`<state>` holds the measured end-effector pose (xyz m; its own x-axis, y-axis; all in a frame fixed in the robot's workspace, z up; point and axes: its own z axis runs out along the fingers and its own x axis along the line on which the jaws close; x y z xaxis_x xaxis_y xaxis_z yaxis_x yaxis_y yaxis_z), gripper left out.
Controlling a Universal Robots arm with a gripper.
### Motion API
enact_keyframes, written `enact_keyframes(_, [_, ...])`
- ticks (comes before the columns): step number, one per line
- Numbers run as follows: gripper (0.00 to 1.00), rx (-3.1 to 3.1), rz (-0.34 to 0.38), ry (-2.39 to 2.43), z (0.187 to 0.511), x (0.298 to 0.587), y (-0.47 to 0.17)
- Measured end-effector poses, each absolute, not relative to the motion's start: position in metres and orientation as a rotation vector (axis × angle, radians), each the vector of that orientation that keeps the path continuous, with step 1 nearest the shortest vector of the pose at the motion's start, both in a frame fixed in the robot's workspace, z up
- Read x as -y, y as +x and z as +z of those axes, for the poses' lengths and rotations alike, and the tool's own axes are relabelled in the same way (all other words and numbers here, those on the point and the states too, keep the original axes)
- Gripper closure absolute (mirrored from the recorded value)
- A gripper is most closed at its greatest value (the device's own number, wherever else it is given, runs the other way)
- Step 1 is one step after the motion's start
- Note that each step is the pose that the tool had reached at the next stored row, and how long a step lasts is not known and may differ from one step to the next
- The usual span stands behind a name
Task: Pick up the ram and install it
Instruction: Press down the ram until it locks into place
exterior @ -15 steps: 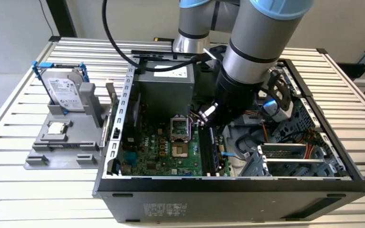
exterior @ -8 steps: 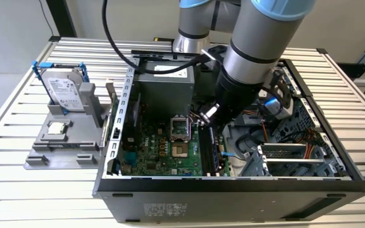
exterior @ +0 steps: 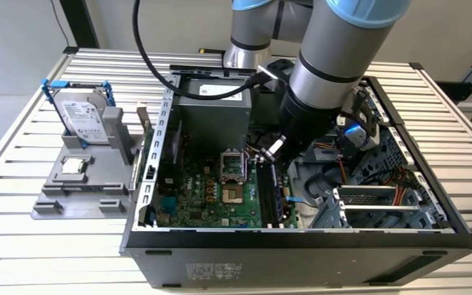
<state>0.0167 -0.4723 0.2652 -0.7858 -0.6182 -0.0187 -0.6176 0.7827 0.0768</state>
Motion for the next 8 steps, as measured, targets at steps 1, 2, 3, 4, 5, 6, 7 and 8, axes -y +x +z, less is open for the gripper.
enact_keyframes(1, [1.00, 2.952, -0.123, 1.046, 0.2652, 0.4723, 0.0167])
enact_keyframes(2, [1.00, 2.945, -0.122, 1.070, 0.2652, 0.4724, 0.0167])
enact_keyframes(3, [1.00, 2.938, -0.122, 1.092, 0.2652, 0.4724, 0.0167])
enact_keyframes(4, [1.00, 2.929, -0.121, 1.117, 0.2652, 0.4724, 0.0167])
enact_keyframes(5, [1.00, 2.921, -0.120, 1.143, 0.2652, 0.4724, 0.0167])
enact_keyframes(6, [1.00, 2.913, -0.120, 1.166, 0.2652, 0.4723, 0.0167])
enact_keyframes(7, [1.00, 2.905, -0.119, 1.188, 0.2652, 0.4723, 0.0167])
enact_keyframes(8, [1.00, 2.896, -0.119, 1.213, 0.2652, 0.4723, 0.0167])
